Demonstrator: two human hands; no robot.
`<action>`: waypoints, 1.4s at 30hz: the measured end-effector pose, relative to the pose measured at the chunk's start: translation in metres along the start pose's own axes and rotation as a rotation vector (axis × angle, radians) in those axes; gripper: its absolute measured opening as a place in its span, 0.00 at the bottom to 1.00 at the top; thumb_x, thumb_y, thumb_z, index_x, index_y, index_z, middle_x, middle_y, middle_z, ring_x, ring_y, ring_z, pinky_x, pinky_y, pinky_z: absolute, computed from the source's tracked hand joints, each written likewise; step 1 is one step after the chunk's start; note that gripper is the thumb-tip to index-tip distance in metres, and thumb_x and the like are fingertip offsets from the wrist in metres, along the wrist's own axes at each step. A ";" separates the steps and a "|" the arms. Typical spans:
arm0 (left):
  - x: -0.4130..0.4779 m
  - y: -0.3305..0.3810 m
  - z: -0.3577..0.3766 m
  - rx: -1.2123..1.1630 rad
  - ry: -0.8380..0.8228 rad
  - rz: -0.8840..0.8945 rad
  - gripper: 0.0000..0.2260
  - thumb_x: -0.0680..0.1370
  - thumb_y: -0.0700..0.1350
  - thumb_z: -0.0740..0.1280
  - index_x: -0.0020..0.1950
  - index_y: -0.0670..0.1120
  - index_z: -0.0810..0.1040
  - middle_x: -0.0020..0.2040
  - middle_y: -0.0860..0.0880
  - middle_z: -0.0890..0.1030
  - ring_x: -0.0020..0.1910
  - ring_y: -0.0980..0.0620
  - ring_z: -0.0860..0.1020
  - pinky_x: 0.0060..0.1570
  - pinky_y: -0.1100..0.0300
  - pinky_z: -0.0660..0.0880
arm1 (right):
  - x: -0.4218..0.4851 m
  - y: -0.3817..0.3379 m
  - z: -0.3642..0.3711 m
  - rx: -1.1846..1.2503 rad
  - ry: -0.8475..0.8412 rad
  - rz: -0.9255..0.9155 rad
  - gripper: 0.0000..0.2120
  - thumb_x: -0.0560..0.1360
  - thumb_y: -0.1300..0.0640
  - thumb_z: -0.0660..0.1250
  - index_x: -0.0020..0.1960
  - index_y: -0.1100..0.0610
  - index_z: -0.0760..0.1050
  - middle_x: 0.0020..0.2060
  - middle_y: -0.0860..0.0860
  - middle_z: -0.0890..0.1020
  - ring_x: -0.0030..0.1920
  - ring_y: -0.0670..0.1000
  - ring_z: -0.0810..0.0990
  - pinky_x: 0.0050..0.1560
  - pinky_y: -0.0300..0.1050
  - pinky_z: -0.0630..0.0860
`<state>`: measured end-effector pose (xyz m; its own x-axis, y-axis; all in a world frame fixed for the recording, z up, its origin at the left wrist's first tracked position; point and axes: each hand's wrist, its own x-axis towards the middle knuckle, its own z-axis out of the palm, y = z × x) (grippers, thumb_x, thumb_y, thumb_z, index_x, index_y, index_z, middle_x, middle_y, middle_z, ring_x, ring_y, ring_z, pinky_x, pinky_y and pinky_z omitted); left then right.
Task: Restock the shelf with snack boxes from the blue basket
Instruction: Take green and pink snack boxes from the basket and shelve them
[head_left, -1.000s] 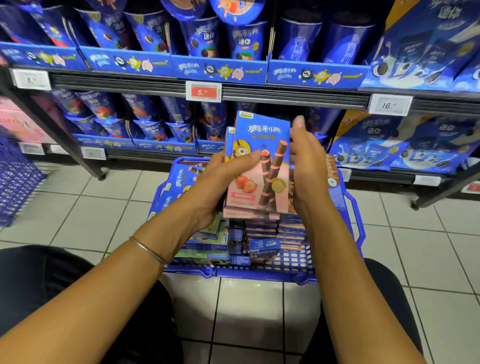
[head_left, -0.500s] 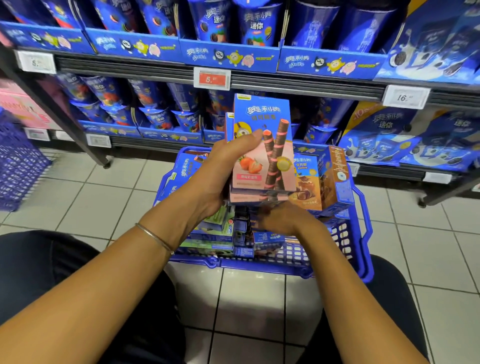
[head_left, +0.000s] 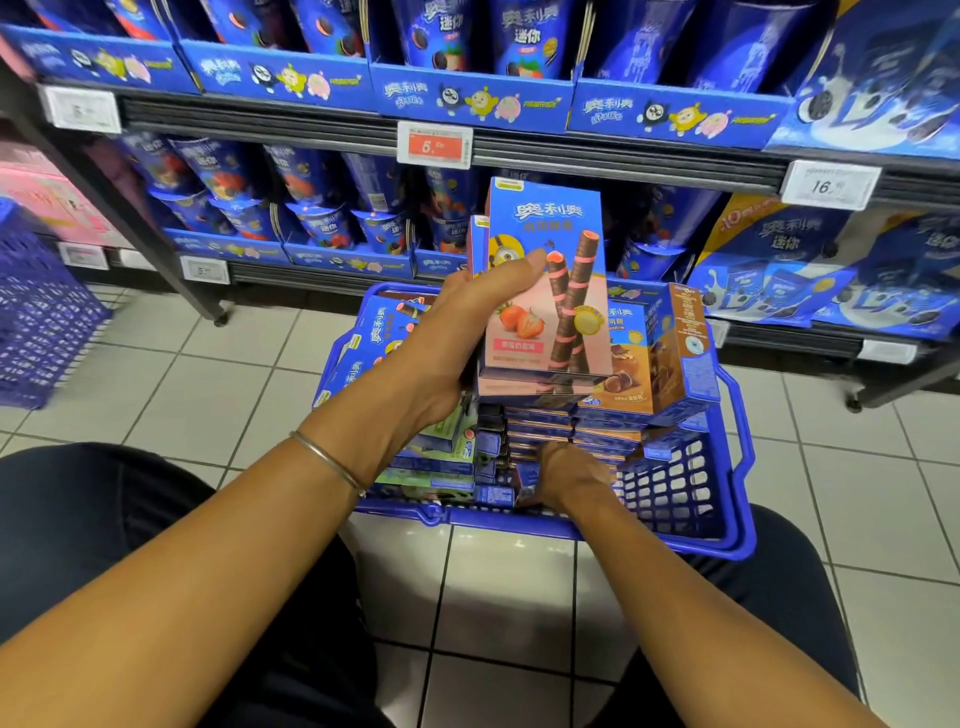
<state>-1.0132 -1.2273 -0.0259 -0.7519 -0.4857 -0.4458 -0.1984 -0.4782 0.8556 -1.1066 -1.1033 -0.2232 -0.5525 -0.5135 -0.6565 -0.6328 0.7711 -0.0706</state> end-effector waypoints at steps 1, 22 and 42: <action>0.000 -0.001 0.000 -0.002 -0.002 -0.003 0.32 0.81 0.55 0.71 0.79 0.40 0.67 0.67 0.35 0.82 0.63 0.35 0.84 0.58 0.42 0.82 | 0.001 0.000 -0.001 0.011 0.018 0.009 0.26 0.76 0.50 0.72 0.70 0.55 0.69 0.68 0.55 0.76 0.65 0.59 0.77 0.62 0.54 0.76; 0.016 0.009 -0.012 -0.268 0.208 0.295 0.25 0.83 0.48 0.69 0.76 0.35 0.72 0.70 0.32 0.79 0.67 0.30 0.79 0.64 0.29 0.77 | -0.125 0.051 -0.141 1.188 0.790 -0.388 0.15 0.76 0.41 0.68 0.43 0.53 0.82 0.38 0.52 0.83 0.40 0.51 0.82 0.46 0.55 0.81; 0.004 -0.010 -0.001 -0.058 0.013 -0.009 0.21 0.84 0.59 0.65 0.63 0.44 0.86 0.58 0.39 0.87 0.52 0.39 0.86 0.49 0.48 0.84 | -0.131 0.004 -0.166 1.998 0.337 -0.410 0.26 0.77 0.61 0.70 0.71 0.68 0.67 0.65 0.64 0.78 0.59 0.67 0.81 0.64 0.76 0.69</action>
<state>-1.0131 -1.2254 -0.0364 -0.7416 -0.4910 -0.4571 -0.1681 -0.5237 0.8352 -1.1268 -1.0956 -0.0130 -0.7670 -0.5792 -0.2763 0.4868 -0.2445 -0.8386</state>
